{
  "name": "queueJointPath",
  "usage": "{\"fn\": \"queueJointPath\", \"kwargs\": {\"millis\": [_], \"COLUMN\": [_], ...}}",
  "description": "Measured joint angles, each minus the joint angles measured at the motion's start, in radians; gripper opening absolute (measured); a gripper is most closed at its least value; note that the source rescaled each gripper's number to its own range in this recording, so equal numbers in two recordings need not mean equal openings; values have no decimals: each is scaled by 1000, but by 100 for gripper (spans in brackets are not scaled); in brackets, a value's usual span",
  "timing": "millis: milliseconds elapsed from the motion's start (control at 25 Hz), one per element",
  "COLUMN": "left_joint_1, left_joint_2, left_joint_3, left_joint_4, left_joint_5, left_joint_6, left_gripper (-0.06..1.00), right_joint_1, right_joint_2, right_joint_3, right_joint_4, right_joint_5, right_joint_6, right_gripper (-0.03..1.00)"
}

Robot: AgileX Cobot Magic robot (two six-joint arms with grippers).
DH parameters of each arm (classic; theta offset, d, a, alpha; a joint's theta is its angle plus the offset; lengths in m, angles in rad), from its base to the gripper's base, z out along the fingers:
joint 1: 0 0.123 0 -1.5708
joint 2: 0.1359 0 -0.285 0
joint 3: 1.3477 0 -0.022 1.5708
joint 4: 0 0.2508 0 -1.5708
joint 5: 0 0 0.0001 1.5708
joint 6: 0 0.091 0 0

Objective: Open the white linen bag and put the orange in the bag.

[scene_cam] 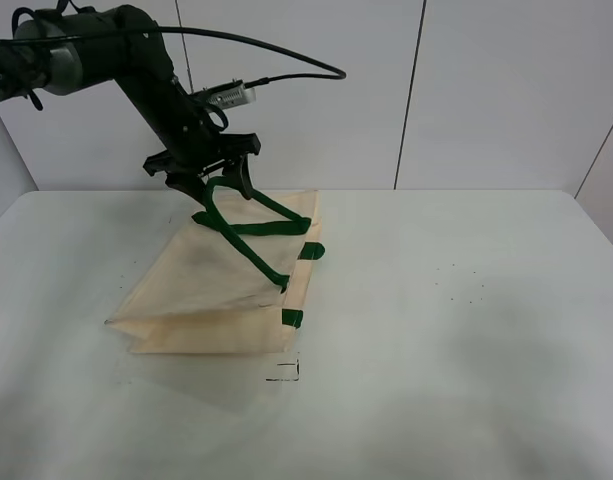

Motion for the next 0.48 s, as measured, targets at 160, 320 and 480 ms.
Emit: {"fn": "queueJointPath", "kwargs": {"millis": [160,320,480], "left_joint_1": [-7,-7,4], "left_joint_2": [-1,-8,-8], "left_joint_3": [-1,-1,-1], "left_joint_4": [201,259,287], "left_joint_5": [25,28,29], "left_joint_6": [-51,-68,-85], "left_gripper": [82,82,83], "right_joint_1": [0,0,0], "right_joint_2": [0,0,0], "right_joint_3": [0,0,0], "right_joint_4": [0,0,0], "right_joint_5": [0,0,0], "right_joint_6": [0,0,0], "right_gripper": [98,98,98]}}
